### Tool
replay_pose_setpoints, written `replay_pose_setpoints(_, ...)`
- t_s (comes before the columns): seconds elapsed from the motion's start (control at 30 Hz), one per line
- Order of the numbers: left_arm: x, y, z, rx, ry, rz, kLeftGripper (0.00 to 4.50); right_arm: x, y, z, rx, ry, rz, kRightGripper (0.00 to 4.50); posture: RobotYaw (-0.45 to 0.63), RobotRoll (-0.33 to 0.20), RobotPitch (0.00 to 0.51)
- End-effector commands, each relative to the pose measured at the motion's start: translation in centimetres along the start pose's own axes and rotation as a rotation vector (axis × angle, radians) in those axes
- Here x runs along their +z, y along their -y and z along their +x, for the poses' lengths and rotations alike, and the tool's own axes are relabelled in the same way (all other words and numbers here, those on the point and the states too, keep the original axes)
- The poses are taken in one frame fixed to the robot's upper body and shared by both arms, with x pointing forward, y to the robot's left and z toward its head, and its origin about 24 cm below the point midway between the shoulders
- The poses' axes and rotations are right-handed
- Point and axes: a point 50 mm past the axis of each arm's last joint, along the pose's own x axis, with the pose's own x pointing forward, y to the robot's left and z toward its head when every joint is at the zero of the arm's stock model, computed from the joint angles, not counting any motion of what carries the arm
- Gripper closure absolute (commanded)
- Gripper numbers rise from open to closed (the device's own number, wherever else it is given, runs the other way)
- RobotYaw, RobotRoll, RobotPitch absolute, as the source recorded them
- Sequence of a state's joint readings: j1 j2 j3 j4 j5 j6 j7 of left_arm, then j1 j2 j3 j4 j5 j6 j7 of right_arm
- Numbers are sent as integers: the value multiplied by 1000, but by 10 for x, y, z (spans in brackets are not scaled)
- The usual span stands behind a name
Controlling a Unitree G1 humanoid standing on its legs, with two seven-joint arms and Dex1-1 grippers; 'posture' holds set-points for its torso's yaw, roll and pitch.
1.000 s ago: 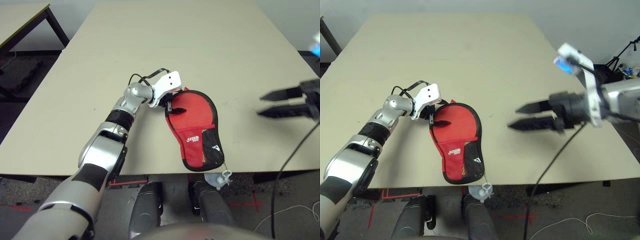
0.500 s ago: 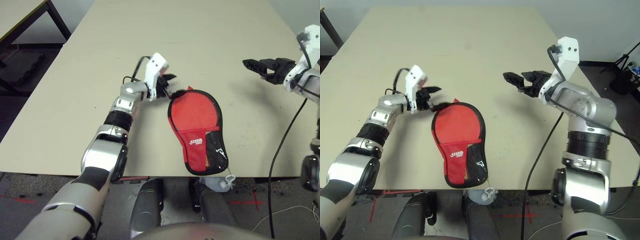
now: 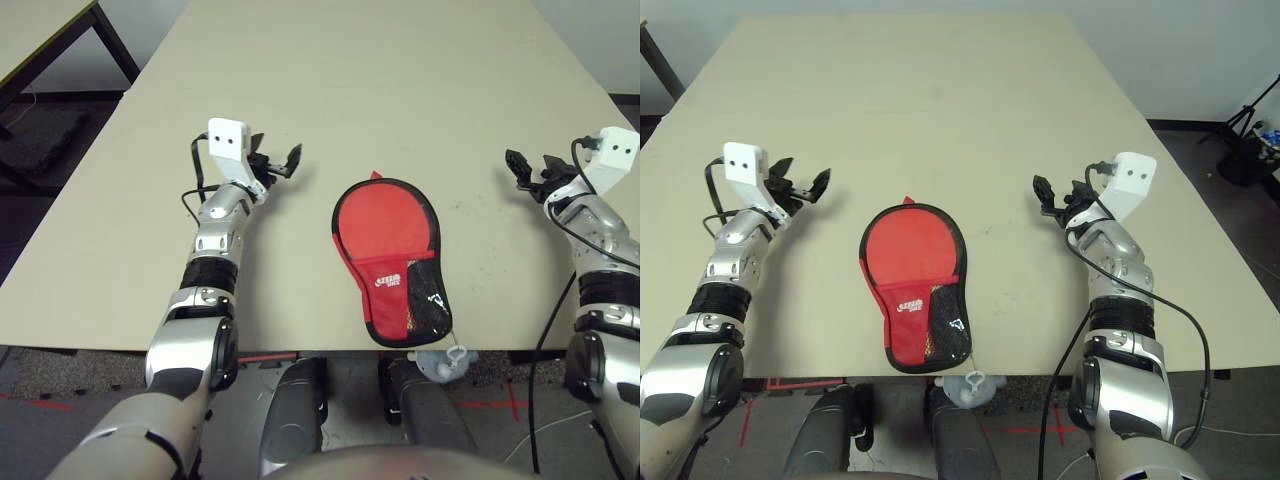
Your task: Store the ping-pong paddle in its case and zip it.
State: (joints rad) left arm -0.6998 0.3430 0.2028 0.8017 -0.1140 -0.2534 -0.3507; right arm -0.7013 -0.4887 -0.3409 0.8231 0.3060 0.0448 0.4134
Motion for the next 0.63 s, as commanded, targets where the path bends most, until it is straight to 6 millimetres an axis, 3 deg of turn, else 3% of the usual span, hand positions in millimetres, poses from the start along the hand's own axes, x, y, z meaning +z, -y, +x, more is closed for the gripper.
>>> replay_pose_setpoints(0.03,-13,-19,-15,115,-28,10,0,-8,7,-1,-35,-2,-34,30,-18,0,170)
replay_pose_setpoints(0.2,-17,-36,-25,198,-38,40,0,-11,18,-2,-84,1,-41,30,-16,0,173)
replay_pose_setpoints(0.63,-29,-44,-34,271,-75,25,0,-14,28,-6,-123,-21,-50,30,-32,0,161)
